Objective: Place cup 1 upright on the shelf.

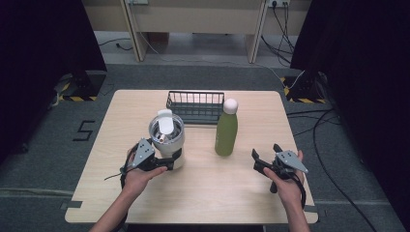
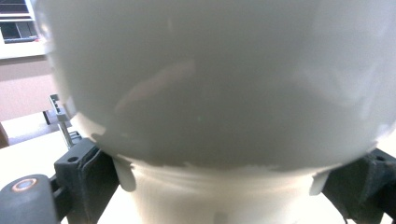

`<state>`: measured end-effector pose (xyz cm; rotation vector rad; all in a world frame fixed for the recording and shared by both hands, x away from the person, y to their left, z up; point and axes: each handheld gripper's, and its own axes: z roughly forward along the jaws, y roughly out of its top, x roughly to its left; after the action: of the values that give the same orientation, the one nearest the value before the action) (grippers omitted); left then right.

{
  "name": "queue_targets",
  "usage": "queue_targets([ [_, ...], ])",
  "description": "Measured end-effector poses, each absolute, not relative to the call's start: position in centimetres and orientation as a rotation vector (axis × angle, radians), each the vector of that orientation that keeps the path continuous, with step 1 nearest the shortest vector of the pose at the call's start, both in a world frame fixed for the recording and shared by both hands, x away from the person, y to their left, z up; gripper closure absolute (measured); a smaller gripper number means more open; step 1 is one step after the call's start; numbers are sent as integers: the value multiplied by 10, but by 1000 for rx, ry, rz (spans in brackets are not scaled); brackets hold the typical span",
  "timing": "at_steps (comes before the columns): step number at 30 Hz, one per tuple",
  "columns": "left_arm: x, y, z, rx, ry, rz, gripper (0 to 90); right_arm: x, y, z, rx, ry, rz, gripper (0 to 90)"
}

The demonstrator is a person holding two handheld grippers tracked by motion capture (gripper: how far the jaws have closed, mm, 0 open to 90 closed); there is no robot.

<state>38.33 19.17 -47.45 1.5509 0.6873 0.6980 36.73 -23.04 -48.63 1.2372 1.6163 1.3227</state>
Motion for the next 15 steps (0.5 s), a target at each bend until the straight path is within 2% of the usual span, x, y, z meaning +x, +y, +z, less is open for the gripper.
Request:
queue_targets([
  [15,402,192,-461,1526,697,730,95,369,-233,-488,1248,1610,1320,143],
])
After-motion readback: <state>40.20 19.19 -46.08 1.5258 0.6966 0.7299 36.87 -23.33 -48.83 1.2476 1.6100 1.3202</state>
